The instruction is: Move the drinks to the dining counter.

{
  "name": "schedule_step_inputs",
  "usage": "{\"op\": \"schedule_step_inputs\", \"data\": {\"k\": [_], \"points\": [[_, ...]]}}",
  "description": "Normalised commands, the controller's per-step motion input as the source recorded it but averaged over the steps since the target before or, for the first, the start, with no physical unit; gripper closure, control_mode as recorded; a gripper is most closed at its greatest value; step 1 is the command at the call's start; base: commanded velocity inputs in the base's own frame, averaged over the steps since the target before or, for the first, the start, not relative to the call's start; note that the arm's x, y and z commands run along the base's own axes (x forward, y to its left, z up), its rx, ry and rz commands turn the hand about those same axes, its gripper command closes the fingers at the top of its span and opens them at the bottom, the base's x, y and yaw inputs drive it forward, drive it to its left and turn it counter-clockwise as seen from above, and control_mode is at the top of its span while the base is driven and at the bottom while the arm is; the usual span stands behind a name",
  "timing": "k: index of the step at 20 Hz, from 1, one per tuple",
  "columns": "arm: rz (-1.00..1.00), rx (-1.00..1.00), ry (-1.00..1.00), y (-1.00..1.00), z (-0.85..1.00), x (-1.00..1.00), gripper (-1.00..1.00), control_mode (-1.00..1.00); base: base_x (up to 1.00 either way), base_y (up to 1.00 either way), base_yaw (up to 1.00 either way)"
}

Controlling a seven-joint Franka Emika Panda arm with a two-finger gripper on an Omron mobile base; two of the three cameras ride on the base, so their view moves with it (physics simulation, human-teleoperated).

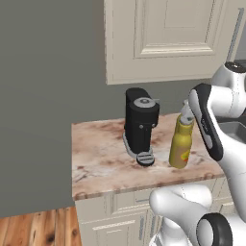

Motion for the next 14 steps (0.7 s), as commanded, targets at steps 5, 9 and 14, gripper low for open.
{"op": "schedule_step_inputs", "data": {"k": [5,9,14], "points": [[0.00,0.00,0.00,0.00,-0.11,0.05,-1.00,-1.00,0.00,0.00,0.00],[0.00,0.00,0.00,0.00,-0.12,0.08,-1.00,-1.00,0.00,0.00,0.00],[0.00,0.00,0.00,0.00,-0.01,0.14,-1.00,-1.00,0.00,0.00,0.00]]}}
